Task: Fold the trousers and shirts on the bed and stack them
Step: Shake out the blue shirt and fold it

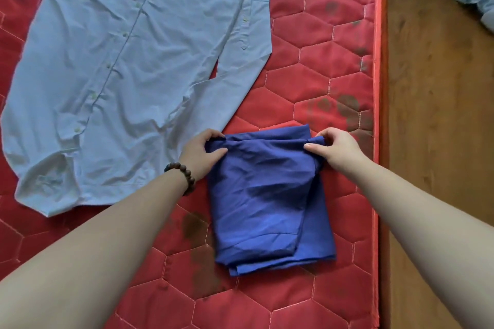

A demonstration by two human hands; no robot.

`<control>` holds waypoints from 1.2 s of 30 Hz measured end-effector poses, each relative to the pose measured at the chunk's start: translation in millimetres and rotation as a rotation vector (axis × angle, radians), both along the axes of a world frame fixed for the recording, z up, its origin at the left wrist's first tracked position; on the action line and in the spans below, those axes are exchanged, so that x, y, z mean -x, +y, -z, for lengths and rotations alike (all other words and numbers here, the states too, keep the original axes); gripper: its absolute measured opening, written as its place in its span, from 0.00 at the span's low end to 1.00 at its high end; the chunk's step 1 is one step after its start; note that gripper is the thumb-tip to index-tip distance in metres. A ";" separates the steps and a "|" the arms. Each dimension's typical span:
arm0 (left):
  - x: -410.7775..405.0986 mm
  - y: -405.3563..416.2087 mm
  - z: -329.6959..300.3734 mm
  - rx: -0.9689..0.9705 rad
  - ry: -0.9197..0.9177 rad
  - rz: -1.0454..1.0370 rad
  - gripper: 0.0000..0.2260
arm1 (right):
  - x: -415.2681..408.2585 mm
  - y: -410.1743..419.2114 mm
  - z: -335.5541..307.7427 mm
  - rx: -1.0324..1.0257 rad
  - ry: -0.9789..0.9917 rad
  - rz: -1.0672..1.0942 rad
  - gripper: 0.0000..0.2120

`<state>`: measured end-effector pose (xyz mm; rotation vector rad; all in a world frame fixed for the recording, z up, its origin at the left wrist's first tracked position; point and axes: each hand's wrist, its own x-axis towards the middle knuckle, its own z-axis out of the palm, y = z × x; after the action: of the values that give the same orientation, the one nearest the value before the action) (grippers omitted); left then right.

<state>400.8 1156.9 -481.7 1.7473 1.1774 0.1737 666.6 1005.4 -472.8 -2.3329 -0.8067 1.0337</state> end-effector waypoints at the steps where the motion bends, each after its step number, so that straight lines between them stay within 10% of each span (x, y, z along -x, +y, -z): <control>1: -0.4 2.4 1.1 -0.004 0.020 0.012 0.09 | -1.6 3.7 -2.7 -0.012 0.023 -0.016 0.13; 10: -0.2 11.3 8.5 0.065 0.074 -0.123 0.07 | -1.4 32.6 2.4 0.080 -0.071 0.126 0.20; 18: 13.1 15.9 -12.1 0.246 0.070 -0.087 0.07 | 11.6 22.8 -5.4 -0.110 0.493 0.187 0.10; 25: 77.9 10.6 -72.3 0.283 0.188 0.085 0.15 | 51.2 38.2 -52.0 -0.206 0.495 -0.080 0.08; 36: 262.3 -25.9 -95.6 0.405 0.063 -0.293 0.03 | 209.4 147.9 -94.6 -0.090 0.401 -0.563 0.06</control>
<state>138.5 1131.0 -386.1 1.2328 1.4025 0.0486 457.1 1153.3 -378.3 -1.7603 -1.3382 1.5881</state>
